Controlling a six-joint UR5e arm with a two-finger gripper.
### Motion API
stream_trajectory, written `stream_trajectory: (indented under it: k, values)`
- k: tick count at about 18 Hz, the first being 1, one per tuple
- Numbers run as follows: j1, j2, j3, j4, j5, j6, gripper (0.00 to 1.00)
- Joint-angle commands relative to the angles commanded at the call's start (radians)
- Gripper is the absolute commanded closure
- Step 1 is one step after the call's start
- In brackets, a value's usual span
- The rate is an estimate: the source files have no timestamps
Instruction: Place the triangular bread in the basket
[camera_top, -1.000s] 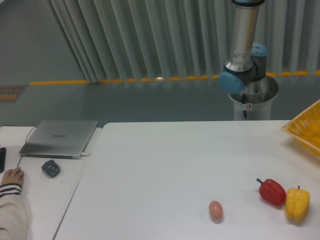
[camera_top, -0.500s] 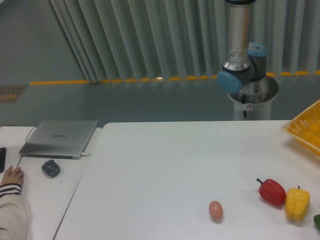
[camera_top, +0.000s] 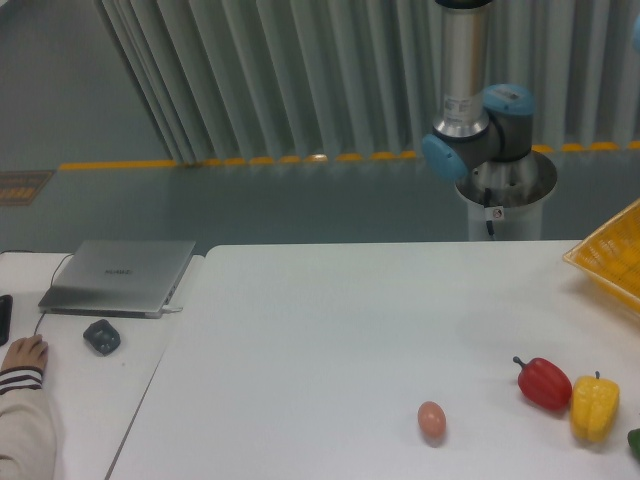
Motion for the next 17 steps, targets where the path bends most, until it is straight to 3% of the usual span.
stream_trajectory:
  k: [3, 6, 12, 17]
  values:
    - [-0.041, -0.054, 0.005, 0.074, -0.002, -0.052, 0.0]
    - [-0.077, -0.083, 0.008, 0.109, -0.002, -0.084, 0.0]
    - [-0.13, -0.083, 0.003, 0.108, 0.012, -0.14, 0.0]
    - [-0.131, -0.086, -0.002, 0.108, 0.014, -0.14, 0.0]
